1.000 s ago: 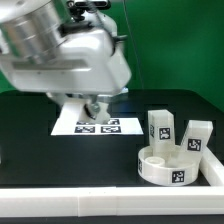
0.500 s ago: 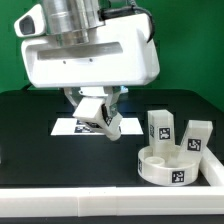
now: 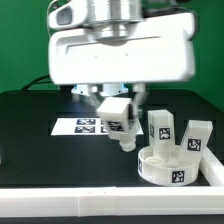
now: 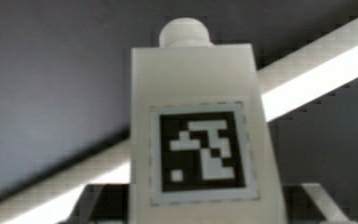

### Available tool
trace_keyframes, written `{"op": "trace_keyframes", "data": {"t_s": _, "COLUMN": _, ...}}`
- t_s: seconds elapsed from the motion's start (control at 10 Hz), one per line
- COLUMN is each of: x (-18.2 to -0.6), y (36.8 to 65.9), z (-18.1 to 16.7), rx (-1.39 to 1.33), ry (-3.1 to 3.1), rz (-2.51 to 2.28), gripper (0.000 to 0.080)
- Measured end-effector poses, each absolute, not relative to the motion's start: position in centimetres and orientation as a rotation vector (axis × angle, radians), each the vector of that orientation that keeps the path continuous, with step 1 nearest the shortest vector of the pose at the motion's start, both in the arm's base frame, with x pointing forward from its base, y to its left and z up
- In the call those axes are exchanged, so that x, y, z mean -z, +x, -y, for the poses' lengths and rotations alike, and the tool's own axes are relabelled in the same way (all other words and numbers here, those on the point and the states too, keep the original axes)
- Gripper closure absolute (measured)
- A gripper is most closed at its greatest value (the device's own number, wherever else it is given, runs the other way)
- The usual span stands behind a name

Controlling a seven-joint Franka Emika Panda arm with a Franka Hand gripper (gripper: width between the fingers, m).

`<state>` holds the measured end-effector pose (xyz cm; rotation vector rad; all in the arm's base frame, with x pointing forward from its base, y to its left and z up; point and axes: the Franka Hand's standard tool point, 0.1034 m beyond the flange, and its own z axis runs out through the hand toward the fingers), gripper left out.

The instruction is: Assemble stool

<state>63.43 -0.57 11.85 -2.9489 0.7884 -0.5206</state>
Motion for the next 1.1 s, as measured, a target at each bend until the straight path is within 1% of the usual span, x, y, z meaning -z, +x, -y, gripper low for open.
{"op": "trace_keyframes", "data": {"t_s": 0.1, "x": -11.6, "y": 63.2, "z": 0.3, "rx": 0.599, "ry": -2.943, "rz": -0.779, "gripper": 0.0461}}
{"op": "trace_keyframes", "data": {"t_s": 0.3, "x": -11.4, "y": 63.3, "z": -0.7, "rx": 0.674, "ry": -2.938, "rz": -0.749, "gripper": 0.0461}}
{"op": "trace_keyframes", "data": {"t_s": 0.7, "x": -10.7, "y": 61.4, "z": -5.4, "rx": 0.631, "ry": -2.963, "rz": -0.638, "gripper": 0.0461}}
{"op": "trace_keyframes", "data": {"t_s": 1.0, "x": -10.6, "y": 61.3, "z": -5.4, "rx": 0.674, "ry": -2.964, "rz": -0.615, "gripper": 0.046}}
{"op": "trace_keyframes", "data": {"t_s": 1.1, "x": -10.8, "y": 61.7, "z": -5.7, "rx": 0.778, "ry": -2.945, "rz": -0.597, "gripper": 0.046}}
